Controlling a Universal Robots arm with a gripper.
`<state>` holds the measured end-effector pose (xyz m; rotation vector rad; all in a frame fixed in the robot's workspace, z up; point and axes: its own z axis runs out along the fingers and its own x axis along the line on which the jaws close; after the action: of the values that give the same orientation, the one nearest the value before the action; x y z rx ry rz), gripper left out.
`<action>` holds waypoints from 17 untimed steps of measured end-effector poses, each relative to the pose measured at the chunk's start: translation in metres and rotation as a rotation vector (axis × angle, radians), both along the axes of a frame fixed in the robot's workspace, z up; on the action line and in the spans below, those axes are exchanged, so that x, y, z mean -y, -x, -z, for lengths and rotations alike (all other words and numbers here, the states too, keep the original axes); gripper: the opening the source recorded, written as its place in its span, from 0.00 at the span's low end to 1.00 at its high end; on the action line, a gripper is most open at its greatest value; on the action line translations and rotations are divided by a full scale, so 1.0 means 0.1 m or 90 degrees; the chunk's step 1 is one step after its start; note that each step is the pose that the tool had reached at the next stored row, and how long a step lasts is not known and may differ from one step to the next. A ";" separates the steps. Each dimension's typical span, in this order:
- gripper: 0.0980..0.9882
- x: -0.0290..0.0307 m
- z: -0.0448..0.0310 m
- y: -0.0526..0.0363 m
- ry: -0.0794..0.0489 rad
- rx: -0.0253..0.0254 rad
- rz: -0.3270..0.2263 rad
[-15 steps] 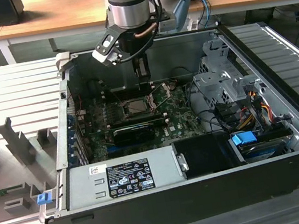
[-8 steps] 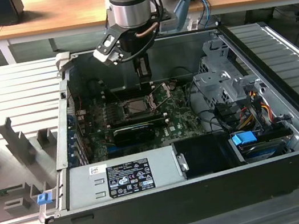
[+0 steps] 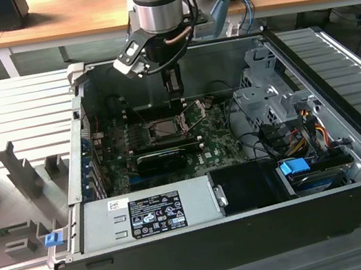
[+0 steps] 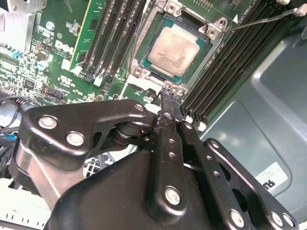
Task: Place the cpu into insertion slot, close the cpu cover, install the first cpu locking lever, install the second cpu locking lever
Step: 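Close the cpu cover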
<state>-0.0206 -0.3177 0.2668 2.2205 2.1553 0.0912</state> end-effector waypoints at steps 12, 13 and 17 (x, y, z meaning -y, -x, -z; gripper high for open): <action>0.01 0.000 -0.003 -0.085 0.000 -0.0004 0.000; 0.01 0.000 -0.003 -0.107 0.000 -0.0007 0.000; 0.01 0.000 -0.003 -0.180 0.000 -0.0010 0.000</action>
<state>-0.0026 -0.3177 0.2670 2.2213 2.1559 0.0895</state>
